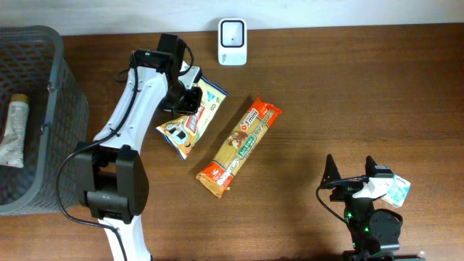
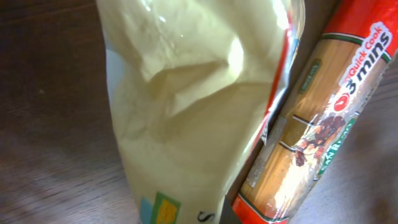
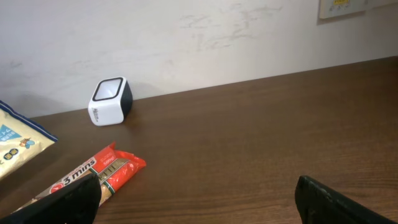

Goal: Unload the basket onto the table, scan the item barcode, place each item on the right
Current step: 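Place the yellow snack bag on the table beside the spaghetti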

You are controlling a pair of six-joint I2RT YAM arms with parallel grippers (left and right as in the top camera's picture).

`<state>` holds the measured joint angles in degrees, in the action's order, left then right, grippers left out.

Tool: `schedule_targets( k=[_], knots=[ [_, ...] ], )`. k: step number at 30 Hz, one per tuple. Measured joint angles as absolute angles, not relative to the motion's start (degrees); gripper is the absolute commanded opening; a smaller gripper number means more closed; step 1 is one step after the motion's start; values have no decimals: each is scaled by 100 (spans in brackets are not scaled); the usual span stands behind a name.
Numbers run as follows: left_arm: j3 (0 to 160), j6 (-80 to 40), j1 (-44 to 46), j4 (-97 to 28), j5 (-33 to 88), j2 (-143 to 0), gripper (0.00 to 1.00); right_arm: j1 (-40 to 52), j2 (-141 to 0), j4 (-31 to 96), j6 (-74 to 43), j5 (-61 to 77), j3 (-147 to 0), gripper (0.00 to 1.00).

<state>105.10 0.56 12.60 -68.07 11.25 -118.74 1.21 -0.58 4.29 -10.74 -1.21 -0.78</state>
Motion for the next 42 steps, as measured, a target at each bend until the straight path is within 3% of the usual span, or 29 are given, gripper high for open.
schedule_targets(
  k=[10, 13, 23, 31, 37, 39, 42],
  knots=[
    [10510, -30, 1498, -6810, 1162, -11874, 0, 121, -58, 429, -1074, -121, -78, 99],
    [10510, -40, 1498, -6810, 1162, -11874, 8, 121, -58, 429, -1070, -121, -78, 99],
    [10510, -73, 1498, -6810, 1162, -11874, 15, 121, -58, 429, -1074, -121, -78, 99],
    [10510, -97, 1498, -6805, 1186, -11874, 36, 121, -58, 429, -1072, -123, -78, 99],
    [10510, -91, 1494, -6788, 969, -11874, 66, 121, -58, 429, -1072, -121, -78, 99],
    [10510, -73, 1494, -6681, 941, -11874, 98, 121, -58, 429, -1074, -121, -78, 99],
    [10510, 36, 1494, -6541, 921, -11874, 100, 121, -58, 429, -1074, -121, -78, 99]
  ],
)
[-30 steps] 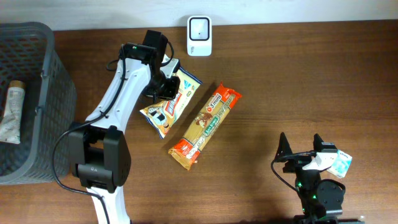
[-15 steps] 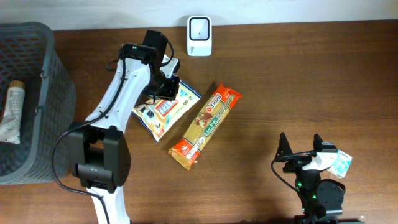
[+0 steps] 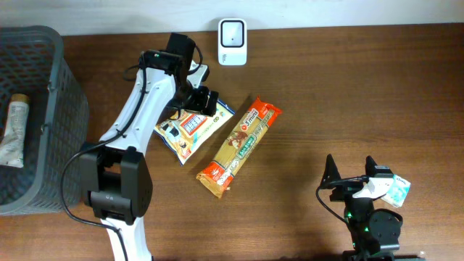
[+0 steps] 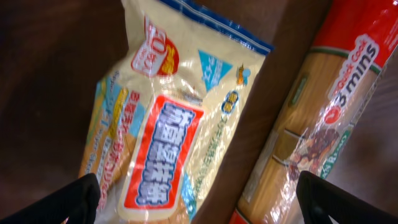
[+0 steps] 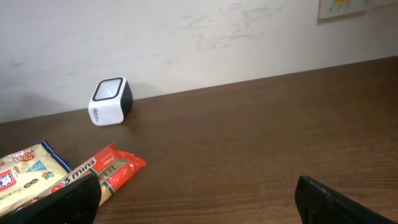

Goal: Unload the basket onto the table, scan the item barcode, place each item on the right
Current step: 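Place the yellow snack bag on the table beside the spaghetti, then grasp the white tube from the basket with the left gripper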

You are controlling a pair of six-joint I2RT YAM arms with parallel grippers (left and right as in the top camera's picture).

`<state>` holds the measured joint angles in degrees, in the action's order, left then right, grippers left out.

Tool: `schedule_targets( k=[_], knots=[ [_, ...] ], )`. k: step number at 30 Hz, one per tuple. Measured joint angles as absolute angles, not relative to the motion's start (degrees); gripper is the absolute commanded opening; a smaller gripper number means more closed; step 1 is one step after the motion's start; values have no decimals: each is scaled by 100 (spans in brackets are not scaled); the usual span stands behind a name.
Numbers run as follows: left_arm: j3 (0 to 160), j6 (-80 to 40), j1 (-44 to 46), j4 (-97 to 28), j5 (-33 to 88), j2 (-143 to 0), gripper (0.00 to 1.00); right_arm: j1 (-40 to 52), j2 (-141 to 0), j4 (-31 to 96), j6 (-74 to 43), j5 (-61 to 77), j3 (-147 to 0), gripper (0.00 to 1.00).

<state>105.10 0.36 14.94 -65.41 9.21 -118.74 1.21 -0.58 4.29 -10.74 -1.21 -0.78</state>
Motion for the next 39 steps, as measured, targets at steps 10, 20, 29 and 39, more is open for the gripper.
schedule_targets(
  k=[10, 20, 29, 39],
  knots=[
    [15939, 644, -786, -8403, 491, -11804, 99, 121, -58, 429, -1074, -121, -78, 99],
    [14770, -40, -3131, -8436, -845, -12934, 95, 121, -58, 427, -1074, -121, -78, 99],
    [12580, 775, -3260, -6261, -1946, -13478, 100, 121, -56, 427, -1072, -121, -78, 99],
    [12241, 1288, -3618, -5627, -2021, -13782, 84, 121, -58, 427, -1070, -121, -78, 99]
  ],
)
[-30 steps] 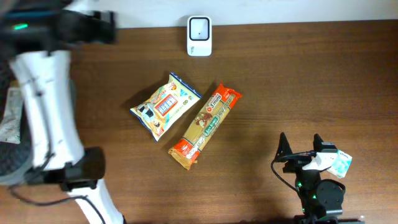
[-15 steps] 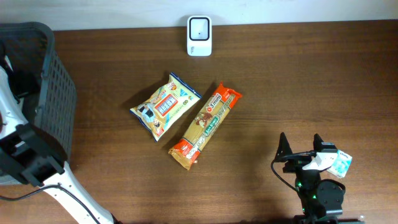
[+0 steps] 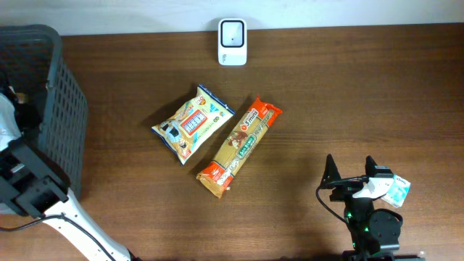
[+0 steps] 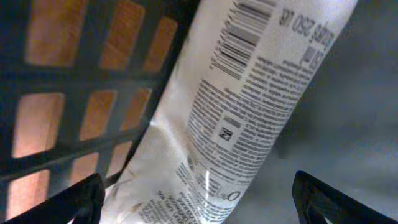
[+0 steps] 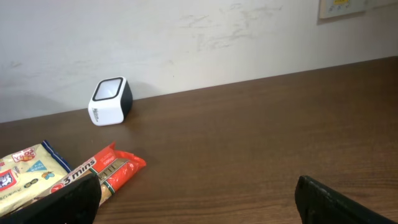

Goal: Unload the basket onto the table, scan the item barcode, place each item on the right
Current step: 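Grasp the white tube from the basket with the left gripper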

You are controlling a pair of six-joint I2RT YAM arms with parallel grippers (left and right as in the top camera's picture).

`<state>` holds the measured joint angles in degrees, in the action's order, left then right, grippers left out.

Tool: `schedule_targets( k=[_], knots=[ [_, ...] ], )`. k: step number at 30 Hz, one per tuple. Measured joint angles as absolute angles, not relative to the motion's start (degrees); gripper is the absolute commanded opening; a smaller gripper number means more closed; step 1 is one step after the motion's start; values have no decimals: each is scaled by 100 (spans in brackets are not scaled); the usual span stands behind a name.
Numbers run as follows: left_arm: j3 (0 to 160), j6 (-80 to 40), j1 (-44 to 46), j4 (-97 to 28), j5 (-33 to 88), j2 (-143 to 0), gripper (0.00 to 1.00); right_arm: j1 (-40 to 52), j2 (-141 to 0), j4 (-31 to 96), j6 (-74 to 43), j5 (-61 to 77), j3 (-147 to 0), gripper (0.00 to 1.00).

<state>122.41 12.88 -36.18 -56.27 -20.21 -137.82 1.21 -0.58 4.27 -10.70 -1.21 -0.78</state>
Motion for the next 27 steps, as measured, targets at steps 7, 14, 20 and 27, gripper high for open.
schedule_targets(
  k=[7, 14, 20, 27],
  knots=[
    [12237, 1411, -3618, -5822, -1822, -13839, 15, 121, -58, 429, -1074, -121, -78, 99],
    [12245, 1393, -3636, -6364, -336, -13845, 0, 121, -58, 427, -1072, -123, -78, 99],
    [12433, 1374, -3634, -6388, 770, -13769, 99, 121, -58, 429, -1072, -121, -78, 99],
    [12582, 1444, -3603, -5474, -1330, -13625, 99, 121, -58, 427, -1070, -121, -78, 99]
  ],
)
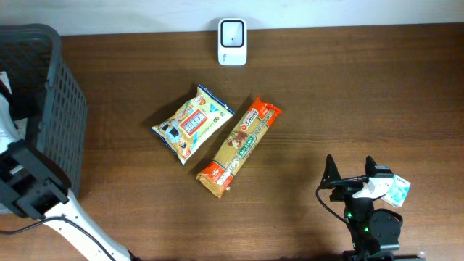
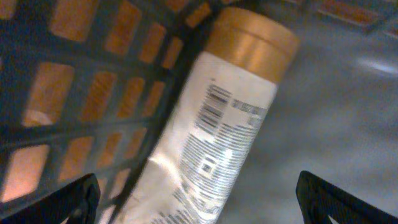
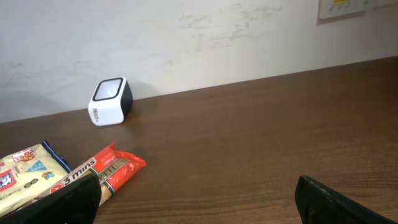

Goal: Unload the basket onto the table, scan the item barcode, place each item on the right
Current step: 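Grasp the white tube from the basket with the left gripper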

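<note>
A white tube with a gold cap and a printed barcode lies in the grey mesh basket at the table's left end. My left gripper hangs open just above the tube, one finger on each side, nothing held. The white barcode scanner stands at the table's back edge. A yellow snack bag and a red-ended pasta pack lie side by side in the middle. My right gripper is open and holds nothing, low at the front right.
The basket wall rises close on the left of the tube. A pale wall stands behind the scanner. Brown tabletop stretches to the right of the pasta pack.
My left gripper has shifted along the tube inside the basket, so the gold cap end now shows. It is still open. The right arm and the table items have not moved.
My left gripper first held the snack bag up near the scanner. Then the bag lay on the table beside the pasta pack with the gripper open above it. After that the left arm was over the basket, open above the tube, where it remains.
</note>
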You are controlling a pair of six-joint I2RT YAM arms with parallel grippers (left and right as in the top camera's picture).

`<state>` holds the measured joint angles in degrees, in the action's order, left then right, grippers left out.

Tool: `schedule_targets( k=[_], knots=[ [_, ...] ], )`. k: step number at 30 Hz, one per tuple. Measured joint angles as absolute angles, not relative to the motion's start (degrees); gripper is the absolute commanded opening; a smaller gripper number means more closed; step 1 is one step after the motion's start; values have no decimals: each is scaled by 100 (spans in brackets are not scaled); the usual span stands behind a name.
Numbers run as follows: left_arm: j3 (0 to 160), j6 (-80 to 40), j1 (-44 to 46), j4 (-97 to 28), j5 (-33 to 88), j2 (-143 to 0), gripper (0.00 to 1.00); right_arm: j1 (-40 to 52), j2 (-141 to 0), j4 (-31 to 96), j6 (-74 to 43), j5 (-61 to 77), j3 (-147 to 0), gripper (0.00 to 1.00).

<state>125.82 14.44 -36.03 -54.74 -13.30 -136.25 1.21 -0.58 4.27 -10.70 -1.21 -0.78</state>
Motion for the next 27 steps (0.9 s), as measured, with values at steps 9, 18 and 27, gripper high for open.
schedule_targets(
  k=[9, 18, 27],
  knots=[
    [10759, 1876, -3607, -3968, -1568, -13275, 40, 121, -58, 427, -1072, -123, -78, 99],
    [10639, 1885, -3704, -4206, -30, -12988, 0, 121, -58, 429, -1072, -121, -78, 99],
    [11520, 1074, -3603, -5610, 926, -12381, 0, 121, -58, 429, -1074, -123, -78, 99]
  ],
)
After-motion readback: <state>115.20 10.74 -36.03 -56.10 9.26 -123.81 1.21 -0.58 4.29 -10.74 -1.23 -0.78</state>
